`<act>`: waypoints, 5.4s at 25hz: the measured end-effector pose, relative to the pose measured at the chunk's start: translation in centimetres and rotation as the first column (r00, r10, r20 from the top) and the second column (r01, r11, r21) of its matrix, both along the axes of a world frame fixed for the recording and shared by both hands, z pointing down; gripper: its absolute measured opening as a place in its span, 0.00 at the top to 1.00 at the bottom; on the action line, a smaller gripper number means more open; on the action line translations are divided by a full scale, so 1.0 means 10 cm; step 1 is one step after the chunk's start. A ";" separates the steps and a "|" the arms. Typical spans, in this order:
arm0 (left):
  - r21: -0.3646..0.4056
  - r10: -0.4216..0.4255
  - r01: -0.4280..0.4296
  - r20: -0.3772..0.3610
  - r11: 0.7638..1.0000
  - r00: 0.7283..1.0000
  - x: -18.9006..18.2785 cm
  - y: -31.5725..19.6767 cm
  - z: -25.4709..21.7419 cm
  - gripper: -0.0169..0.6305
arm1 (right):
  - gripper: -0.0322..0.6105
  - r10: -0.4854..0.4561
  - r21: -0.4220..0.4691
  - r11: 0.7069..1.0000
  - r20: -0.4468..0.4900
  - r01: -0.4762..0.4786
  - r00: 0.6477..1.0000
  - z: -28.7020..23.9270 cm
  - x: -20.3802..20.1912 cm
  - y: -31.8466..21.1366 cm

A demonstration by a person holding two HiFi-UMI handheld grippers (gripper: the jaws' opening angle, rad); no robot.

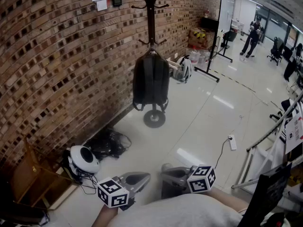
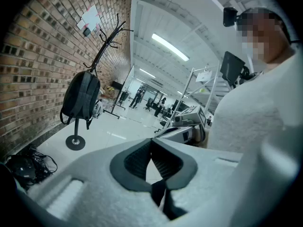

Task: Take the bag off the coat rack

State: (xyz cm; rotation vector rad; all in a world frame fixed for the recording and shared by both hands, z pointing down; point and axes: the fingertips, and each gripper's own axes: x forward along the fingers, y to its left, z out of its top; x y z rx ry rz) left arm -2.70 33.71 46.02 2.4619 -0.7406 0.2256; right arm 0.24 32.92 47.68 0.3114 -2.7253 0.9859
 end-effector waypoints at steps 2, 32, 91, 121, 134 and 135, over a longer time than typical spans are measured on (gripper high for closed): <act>-0.008 -0.011 0.011 -0.002 1.000 1.000 0.00 -0.33 0.06 0.97 | 0.95 0.013 -0.012 1.000 0.010 -0.013 1.000 0.05 0.03 -0.35; 0.080 -0.057 0.052 0.069 0.995 0.996 -0.13 -4.80 -0.26 0.97 | 0.95 0.173 0.123 0.975 0.117 -0.187 0.978 -0.38 0.82 -4.77; 0.038 0.202 -0.207 0.110 0.978 0.973 -1.00 -7.64 0.32 0.64 | 0.67 0.248 0.264 0.942 -0.129 -0.208 0.960 0.31 0.11 -7.81; 0.077 0.047 -0.054 0.093 0.996 0.995 -0.49 -5.67 -0.11 0.68 | 0.72 0.148 0.215 0.967 -0.058 -0.133 0.987 -0.14 0.56 -5.82; 0.112 0.083 -0.092 0.082 0.989 0.993 -0.09 -4.94 -0.15 0.68 | 0.71 0.178 0.223 0.960 -0.007 -0.173 0.984 -0.22 0.96 -5.02; 0.124 0.085 -0.094 0.082 0.988 0.993 -0.08 -4.85 -0.17 0.68 | 0.71 0.184 0.238 0.955 -0.007 -0.177 0.983 -0.24 0.97 -4.93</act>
